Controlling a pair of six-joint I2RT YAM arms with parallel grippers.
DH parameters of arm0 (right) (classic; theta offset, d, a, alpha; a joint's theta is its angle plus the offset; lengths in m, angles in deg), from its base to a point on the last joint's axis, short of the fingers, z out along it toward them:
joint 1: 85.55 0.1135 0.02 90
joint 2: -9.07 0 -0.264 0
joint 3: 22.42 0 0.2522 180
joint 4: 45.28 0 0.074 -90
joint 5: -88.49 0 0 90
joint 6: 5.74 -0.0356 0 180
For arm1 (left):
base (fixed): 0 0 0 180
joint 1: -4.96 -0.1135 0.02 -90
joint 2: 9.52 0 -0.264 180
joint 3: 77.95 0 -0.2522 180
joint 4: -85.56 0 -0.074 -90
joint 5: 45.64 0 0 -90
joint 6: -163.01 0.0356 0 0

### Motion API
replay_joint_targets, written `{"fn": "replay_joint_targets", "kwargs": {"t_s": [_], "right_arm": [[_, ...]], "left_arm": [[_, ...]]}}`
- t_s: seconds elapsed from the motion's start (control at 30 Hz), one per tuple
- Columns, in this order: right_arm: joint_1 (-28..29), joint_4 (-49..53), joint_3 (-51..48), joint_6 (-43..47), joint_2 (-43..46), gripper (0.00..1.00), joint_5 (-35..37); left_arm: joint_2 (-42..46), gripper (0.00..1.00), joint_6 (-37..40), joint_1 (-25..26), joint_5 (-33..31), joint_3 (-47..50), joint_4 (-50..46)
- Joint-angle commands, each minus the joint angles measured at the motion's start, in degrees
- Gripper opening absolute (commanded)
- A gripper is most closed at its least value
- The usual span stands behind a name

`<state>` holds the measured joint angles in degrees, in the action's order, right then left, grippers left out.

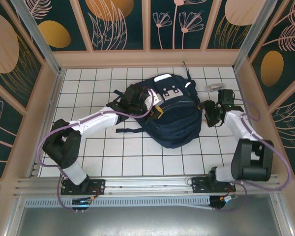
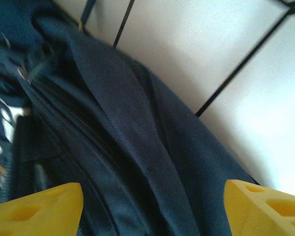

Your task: Pack the student bag

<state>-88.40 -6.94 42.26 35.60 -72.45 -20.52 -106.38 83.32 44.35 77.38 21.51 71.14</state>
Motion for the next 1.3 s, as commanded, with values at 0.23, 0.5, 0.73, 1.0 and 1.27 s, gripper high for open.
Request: {"fn": "replay_joint_targets", "kwargs": {"t_s": [0.23, 0.5, 0.73, 1.0, 1.27], "right_arm": [[6.01, -10.78, 9.11, 16.29, -16.19, 0.49, -12.28], [16.55, -17.92, 18.77, 16.76, -24.90, 0.45, -12.76], [13.21, -23.42, 16.68, 10.37, -21.50, 0.59, -6.57], [3.21, -15.23, 17.91, 7.62, -17.75, 0.73, 10.96], [-3.48, -6.90, 30.20, 8.45, -27.60, 0.89, 29.40]], "left_arm": [[6.83, 0.00, -2.19, 0.04, 1.21, 8.31, 2.71], [13.54, 0.00, -7.08, -0.15, -6.13, 12.90, 3.50], [17.95, 0.00, -10.20, -3.53, -15.86, 13.41, 4.79], [17.18, 0.00, -13.71, -5.50, -12.60, 14.66, 9.10], [16.86, 0.00, -15.93, -5.65, -10.85, 15.36, 11.80]]}}
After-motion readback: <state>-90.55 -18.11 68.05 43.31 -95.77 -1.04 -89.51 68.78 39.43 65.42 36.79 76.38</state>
